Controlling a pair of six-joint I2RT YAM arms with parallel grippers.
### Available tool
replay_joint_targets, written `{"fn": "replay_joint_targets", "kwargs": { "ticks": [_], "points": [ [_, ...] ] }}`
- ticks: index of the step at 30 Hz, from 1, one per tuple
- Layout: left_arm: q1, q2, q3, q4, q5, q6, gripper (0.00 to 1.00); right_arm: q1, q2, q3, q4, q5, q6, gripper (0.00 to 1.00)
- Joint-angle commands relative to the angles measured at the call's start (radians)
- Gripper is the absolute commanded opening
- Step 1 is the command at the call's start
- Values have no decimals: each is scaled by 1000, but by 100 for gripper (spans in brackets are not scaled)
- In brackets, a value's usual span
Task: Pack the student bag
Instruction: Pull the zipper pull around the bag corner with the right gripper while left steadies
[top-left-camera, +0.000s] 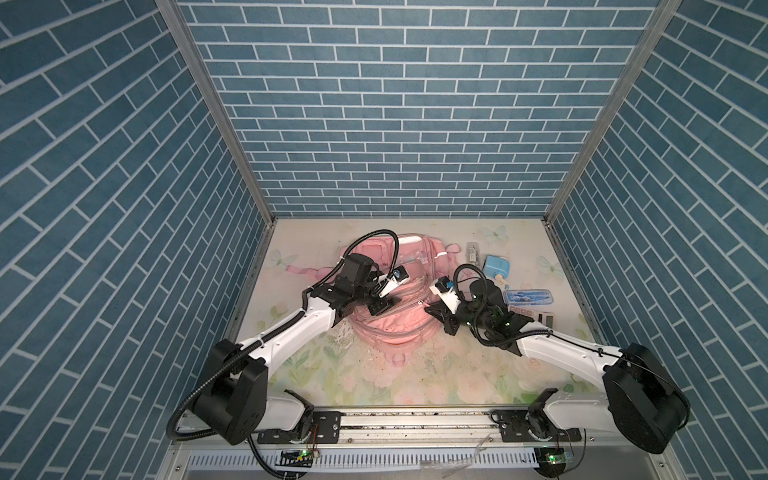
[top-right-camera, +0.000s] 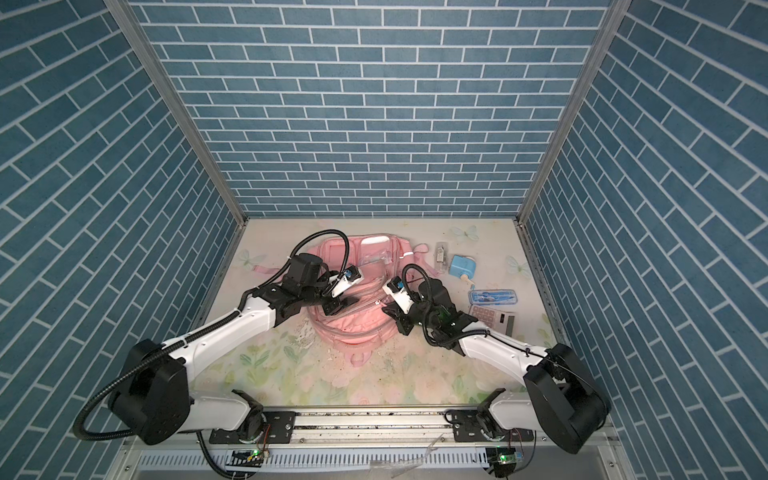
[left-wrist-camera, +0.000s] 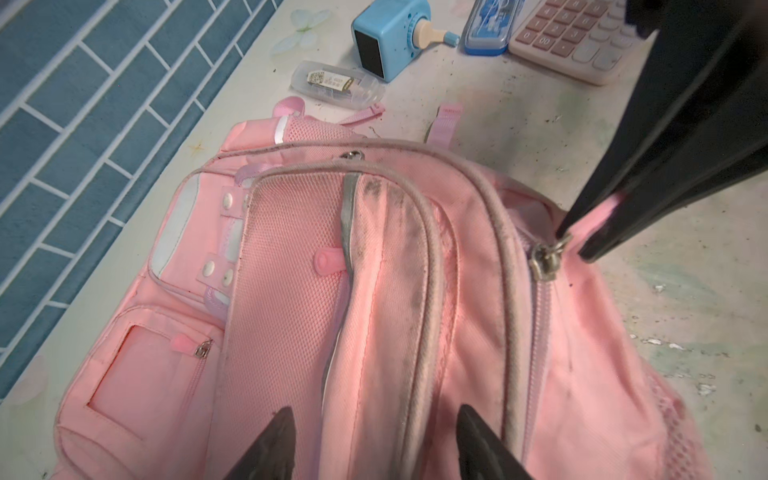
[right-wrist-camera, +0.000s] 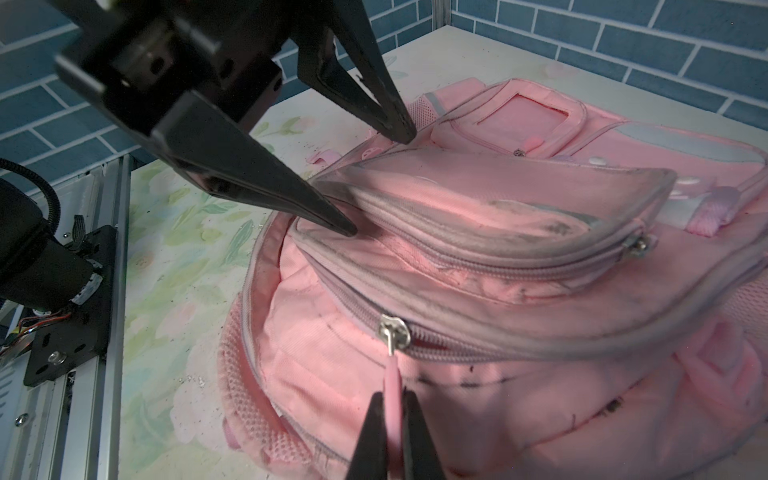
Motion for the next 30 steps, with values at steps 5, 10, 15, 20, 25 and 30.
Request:
{"fn": "replay_joint_targets", "kwargs": {
  "ticks": [5, 10, 15, 20, 25, 30],
  "points": [
    [-36, 56, -18, 42, -84, -16, 58, -4, -22, 30, 15, -13, 15, 0],
    [-38, 66, 28, -41, -161, -213, 10, -9, -9, 52, -13, 81, 37, 0],
    [-59, 55, 167, -229, -281, -509, 0, -54, 44, 136, -69, 155, 16, 0],
    [-95, 55, 272, -284, -328, -757, 0, -76, 101, 252, -135, 166, -53, 0],
    [-89, 99, 363, -284, -324, -895, 0, -65, 108, 356, -210, 107, -65, 0],
    [-38, 111, 392, -243, -346, -1016, 0, 8, 65, 318, -191, 85, -54, 0]
  ]
}}
